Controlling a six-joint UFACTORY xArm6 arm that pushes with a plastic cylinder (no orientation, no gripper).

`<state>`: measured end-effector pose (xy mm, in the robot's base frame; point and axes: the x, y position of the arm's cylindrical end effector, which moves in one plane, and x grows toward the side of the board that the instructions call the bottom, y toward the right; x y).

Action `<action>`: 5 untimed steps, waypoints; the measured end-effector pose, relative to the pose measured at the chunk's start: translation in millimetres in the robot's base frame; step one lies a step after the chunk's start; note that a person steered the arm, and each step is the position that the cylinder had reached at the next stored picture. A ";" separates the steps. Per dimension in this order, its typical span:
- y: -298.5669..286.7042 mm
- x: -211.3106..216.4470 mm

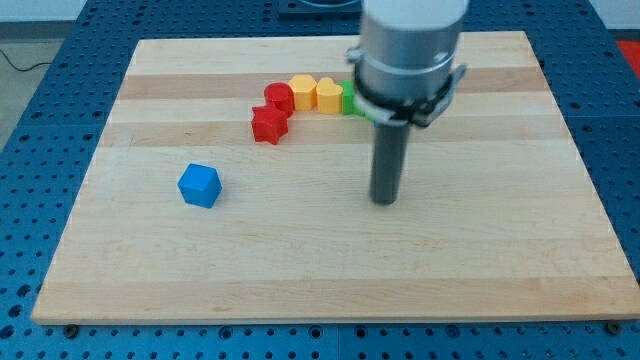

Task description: Push the blue cube towards the blue triangle

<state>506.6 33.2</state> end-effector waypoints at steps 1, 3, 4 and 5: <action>-101.6 23.7; -298.2 28.5; -306.4 -2.0; -264.2 -21.3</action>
<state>485.3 -231.0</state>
